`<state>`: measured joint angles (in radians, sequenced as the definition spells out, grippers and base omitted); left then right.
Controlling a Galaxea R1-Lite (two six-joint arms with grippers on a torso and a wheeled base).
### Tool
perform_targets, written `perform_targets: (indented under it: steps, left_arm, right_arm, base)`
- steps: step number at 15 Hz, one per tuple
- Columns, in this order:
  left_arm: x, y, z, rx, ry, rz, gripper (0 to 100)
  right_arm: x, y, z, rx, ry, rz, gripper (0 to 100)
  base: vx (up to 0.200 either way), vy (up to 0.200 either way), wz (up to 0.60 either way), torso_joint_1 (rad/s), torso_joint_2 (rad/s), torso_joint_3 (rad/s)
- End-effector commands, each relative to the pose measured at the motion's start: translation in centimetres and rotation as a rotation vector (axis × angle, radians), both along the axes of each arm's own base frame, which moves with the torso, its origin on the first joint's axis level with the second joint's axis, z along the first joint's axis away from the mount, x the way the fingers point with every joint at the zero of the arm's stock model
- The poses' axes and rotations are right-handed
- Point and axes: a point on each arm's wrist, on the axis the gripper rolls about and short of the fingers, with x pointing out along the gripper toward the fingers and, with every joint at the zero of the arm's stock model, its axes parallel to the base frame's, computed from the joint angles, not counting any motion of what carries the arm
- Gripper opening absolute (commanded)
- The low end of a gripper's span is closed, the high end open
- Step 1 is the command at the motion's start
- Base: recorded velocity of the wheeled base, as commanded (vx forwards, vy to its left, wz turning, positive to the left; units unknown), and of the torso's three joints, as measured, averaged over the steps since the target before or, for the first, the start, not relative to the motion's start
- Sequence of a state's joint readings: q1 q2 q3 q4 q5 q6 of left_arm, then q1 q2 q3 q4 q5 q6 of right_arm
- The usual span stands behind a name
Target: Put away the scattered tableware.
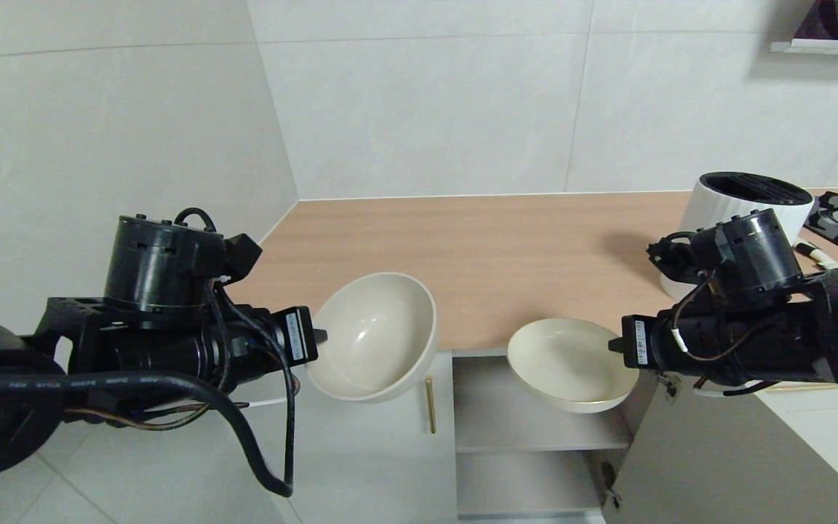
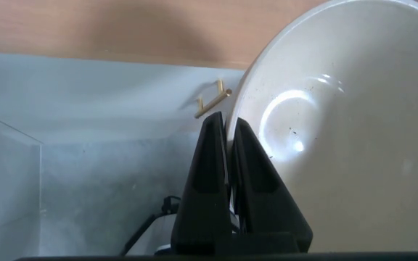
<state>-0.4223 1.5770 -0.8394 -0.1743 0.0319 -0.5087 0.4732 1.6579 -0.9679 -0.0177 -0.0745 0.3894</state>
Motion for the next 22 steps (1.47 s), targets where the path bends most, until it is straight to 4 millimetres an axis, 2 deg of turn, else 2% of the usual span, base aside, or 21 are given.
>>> perform_targets:
  steps: [1, 14, 22]
  left_arm:
    - [0.14, -0.14, -0.30, 0.005, 0.011, -0.002, 0]
    - [0.19, -0.16, -0.39, 0.006, 0.014, -0.002, 0]
    - [0.29, -0.21, -0.55, 0.008, 0.019, -0.002, 0]
  right_arm:
    - [0.13, 0.09, -0.41, -0.007, 0.013, 0.000, 0]
    - [0.31, 0.18, -0.69, -0.008, 0.013, -0.001, 0]
    - [0.43, 0.24, -0.81, -0.009, 0.015, -0.001, 0]
  base:
    - [0.000, 0.000, 0.00, -0.080, 0.20, 0.110]
    - [0.000, 0.000, 0.00, -0.186, 0.47, 0.276]
    - [0.000, 0.000, 0.00, -0.134, 0.46, 0.318]
